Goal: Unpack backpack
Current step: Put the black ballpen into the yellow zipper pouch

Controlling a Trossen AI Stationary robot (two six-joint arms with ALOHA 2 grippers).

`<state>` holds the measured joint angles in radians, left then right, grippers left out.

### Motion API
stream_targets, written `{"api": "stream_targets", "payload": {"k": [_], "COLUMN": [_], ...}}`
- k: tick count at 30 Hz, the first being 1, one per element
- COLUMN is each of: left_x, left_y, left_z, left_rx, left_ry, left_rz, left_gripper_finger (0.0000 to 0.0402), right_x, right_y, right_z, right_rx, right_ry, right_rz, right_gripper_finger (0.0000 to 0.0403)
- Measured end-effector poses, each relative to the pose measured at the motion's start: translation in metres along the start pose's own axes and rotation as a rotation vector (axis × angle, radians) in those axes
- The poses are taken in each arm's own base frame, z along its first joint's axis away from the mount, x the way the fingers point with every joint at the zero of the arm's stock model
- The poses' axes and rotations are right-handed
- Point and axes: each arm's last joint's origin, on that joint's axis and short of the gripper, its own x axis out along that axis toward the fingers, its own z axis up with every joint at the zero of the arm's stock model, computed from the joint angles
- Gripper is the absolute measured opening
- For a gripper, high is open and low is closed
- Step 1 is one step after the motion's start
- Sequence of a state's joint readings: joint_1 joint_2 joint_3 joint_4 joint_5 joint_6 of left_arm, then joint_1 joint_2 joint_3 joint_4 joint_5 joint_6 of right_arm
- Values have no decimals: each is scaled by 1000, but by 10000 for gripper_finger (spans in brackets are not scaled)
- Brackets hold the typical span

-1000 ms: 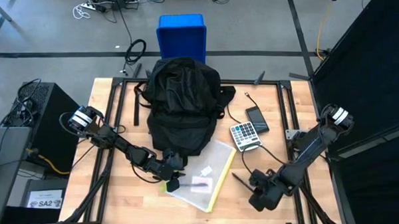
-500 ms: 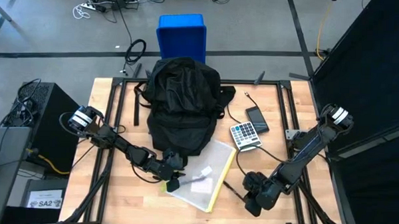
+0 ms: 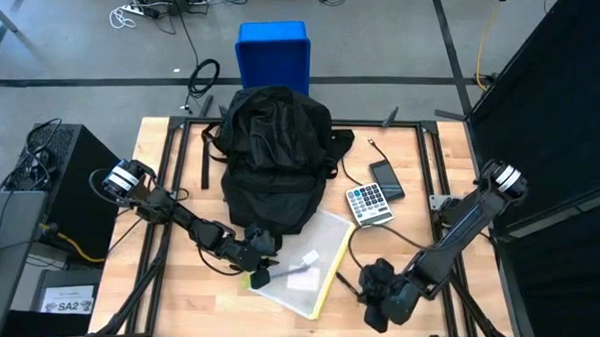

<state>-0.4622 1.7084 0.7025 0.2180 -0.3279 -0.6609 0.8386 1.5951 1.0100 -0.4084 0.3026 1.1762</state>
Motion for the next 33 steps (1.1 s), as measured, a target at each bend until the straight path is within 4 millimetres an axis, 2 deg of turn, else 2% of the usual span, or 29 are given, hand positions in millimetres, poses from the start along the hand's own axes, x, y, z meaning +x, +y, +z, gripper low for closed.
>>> {"api": "stream_targets", "payload": {"k": [4,6,10,15,25,33], "left_x": [0,0,0,0,0,0], "left_y": [0,0,0,0,0,0], "left_z": [0,0,0,0,0,0], "left_rx": [0,-1,-1,-1,1,0], "left_ry": [0,-1,0,0,1,0], "left_rz": [0,0,0,0,0,0], "left_gripper_finger": [87,87,87,87,87,87], "right_x": [20,27,28,28,44,59], "right_y": [4,5,10,18,-6,-17], "right_z": [1,3,9,14,-3,-13], "right_rx": [3,-19,-64,-73,80,110], "right_ry": [68,104,198,204,267,233], "right_rz": [-23,-95,-262,-276,-303,-214], "right_gripper_finger": [50,67,84,96,162,193]}}
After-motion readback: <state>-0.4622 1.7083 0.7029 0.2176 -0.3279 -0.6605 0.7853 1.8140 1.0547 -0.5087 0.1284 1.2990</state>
